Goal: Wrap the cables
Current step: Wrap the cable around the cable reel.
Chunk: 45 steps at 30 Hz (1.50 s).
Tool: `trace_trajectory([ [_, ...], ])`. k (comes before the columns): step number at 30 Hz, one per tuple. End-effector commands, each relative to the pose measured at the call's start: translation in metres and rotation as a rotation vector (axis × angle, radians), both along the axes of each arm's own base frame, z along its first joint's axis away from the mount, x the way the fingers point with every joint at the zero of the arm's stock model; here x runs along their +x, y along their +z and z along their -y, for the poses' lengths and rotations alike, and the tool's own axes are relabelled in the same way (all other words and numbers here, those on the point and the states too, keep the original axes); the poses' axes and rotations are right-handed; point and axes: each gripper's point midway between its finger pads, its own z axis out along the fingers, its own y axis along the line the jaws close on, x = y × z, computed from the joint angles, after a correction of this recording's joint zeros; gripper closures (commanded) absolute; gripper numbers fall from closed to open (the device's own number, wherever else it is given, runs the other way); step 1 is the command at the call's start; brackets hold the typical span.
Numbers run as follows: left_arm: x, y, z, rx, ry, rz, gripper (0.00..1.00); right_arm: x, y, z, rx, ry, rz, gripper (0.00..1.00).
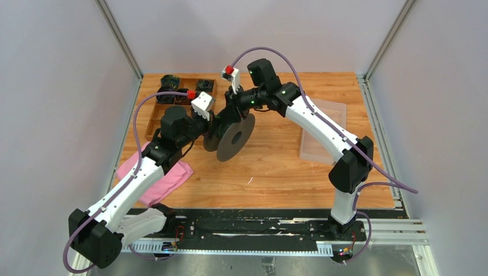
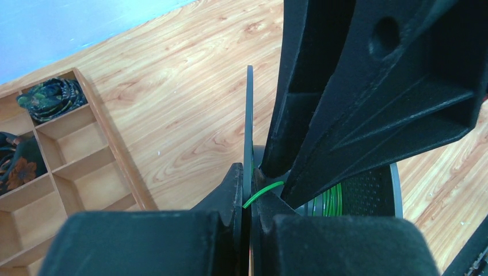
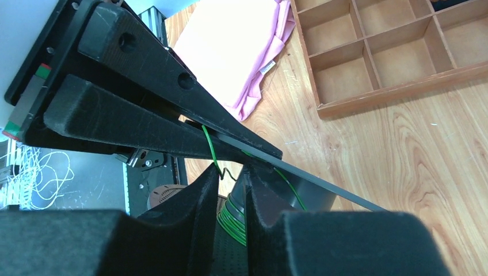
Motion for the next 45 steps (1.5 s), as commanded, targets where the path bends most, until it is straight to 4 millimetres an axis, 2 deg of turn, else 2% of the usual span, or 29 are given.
trace_trajectory([
  [1,0.002,0.037,0.001,-0.059,0.003,0.104,1.0,-0.002,0.008,-0.011,0.024,0.013,0.007,0.8],
  [9,0.001,0.038,0.0,-0.061,0.004,0.108,1.0,-0.004,0.009,-0.014,0.03,0.017,0.01,0.89],
  [14,0.002,0.038,-0.001,-0.06,0.013,0.109,1.0,-0.001,0.009,-0.012,0.022,-0.014,0.014,0.99],
  [20,0.009,0.038,-0.012,-0.052,0.09,0.112,1.0,0.003,0.009,-0.003,0.014,-0.072,0.04,0.99],
  [30,0.012,0.039,-0.019,-0.052,0.134,0.111,1.0,0.006,0.011,0.005,0.007,-0.124,0.073,0.99],
  [42,0.028,0.04,-0.049,-0.034,0.318,0.117,1.0,0.015,0.003,0.018,-0.034,-0.201,0.101,0.99],
  [45,0.028,0.039,-0.05,-0.033,0.313,0.117,1.0,0.014,0.002,0.017,-0.031,-0.179,0.111,0.99],
])
